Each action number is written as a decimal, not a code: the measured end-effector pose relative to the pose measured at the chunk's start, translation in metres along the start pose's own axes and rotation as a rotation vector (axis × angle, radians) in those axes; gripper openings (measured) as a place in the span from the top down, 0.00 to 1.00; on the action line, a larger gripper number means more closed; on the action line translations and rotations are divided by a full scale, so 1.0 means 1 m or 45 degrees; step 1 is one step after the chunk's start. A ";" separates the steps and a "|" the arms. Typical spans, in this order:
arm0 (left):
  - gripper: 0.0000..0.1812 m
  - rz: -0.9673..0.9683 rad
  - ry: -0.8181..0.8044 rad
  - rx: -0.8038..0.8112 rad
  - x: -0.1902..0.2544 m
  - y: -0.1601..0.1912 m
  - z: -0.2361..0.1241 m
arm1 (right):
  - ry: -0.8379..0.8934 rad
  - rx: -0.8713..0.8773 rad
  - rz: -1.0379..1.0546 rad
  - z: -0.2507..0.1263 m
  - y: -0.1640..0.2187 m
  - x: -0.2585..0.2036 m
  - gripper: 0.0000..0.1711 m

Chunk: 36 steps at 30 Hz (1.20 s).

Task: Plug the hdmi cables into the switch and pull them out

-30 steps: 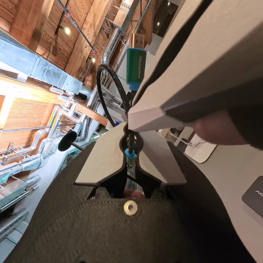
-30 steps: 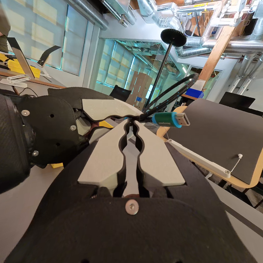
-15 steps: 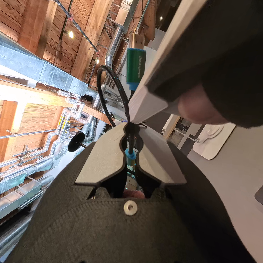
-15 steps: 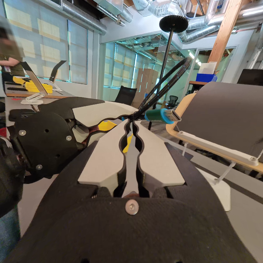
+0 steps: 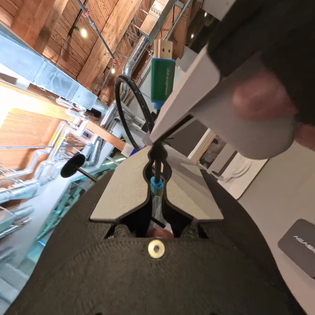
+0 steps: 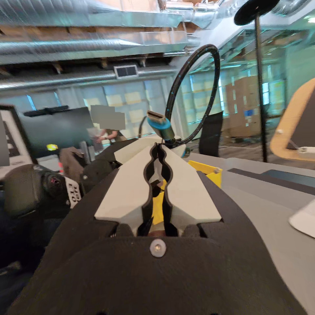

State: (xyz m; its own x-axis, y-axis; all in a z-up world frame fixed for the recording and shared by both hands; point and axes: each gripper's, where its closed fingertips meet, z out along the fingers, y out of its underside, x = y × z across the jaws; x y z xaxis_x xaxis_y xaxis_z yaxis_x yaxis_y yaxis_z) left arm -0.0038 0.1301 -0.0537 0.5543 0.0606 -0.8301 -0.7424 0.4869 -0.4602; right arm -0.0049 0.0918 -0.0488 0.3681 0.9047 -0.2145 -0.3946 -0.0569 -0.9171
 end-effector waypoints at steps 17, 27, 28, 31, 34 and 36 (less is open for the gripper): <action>0.96 -0.445 0.145 0.236 0.001 -0.036 -0.015 | -0.864 0.261 0.766 -0.023 -0.017 -0.036 0.98; 0.97 -0.254 0.082 0.062 0.000 -0.010 -0.003 | 0.165 -0.096 -0.967 -0.015 0.000 -0.004 0.88; 0.97 -0.239 0.084 0.047 0.002 -0.009 -0.002 | 0.246 -0.125 -1.145 -0.015 -0.002 -0.003 0.89; 0.97 -0.202 0.086 0.015 0.005 -0.007 -0.001 | 0.361 -0.215 -1.526 -0.012 0.002 -0.005 0.91; 0.97 -0.167 0.098 -0.001 0.007 -0.006 0.000 | 0.391 -0.259 -1.721 -0.011 0.006 -0.004 0.93; 0.97 -0.125 0.118 -0.013 0.010 -0.005 0.000 | 0.353 -0.277 -1.821 -0.013 0.008 -0.004 0.93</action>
State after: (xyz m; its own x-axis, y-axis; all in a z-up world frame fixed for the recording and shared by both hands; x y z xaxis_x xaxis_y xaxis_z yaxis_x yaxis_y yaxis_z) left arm 0.0053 0.1284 -0.0594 0.5877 -0.0681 -0.8062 -0.6903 0.4775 -0.5436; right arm 0.0016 0.0822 -0.0597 0.4831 0.1384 0.8645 0.5580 0.7122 -0.4259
